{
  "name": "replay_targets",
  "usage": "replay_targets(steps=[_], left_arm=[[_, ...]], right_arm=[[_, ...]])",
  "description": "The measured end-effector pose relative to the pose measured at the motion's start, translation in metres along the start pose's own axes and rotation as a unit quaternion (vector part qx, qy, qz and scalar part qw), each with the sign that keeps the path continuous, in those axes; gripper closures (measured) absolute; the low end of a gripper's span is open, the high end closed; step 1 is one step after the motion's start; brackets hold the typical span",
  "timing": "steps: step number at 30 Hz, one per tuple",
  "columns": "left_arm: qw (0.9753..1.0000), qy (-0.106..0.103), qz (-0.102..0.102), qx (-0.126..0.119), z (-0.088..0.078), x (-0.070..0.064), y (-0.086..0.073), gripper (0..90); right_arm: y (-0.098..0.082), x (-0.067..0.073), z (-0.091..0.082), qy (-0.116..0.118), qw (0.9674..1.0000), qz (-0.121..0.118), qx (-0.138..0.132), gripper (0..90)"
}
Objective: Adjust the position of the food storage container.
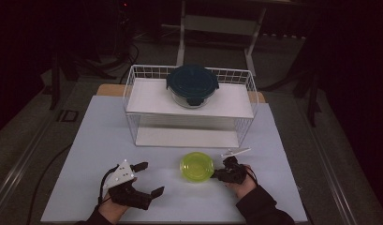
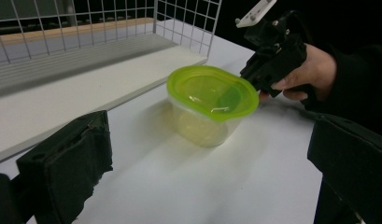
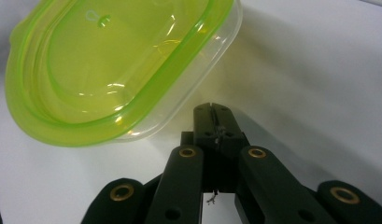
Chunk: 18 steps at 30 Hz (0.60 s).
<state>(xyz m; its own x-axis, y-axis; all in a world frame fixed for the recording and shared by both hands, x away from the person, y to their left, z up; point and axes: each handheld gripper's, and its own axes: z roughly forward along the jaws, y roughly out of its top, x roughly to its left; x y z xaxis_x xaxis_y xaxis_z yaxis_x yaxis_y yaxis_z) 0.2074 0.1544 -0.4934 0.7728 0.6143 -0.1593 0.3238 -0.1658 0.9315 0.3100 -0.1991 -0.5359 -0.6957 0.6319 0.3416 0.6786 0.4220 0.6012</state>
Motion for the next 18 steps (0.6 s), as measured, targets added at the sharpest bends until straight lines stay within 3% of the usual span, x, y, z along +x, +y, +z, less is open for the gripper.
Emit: replay_targets(steps=[18], left_arm=[[1.0, 0.004, -0.001, -0.001, -0.001, 0.001, -0.001, 0.0]], right_arm=[[0.014, 0.013, 0.019, 0.017, 0.9998, -0.012, 0.004, 90.0]])
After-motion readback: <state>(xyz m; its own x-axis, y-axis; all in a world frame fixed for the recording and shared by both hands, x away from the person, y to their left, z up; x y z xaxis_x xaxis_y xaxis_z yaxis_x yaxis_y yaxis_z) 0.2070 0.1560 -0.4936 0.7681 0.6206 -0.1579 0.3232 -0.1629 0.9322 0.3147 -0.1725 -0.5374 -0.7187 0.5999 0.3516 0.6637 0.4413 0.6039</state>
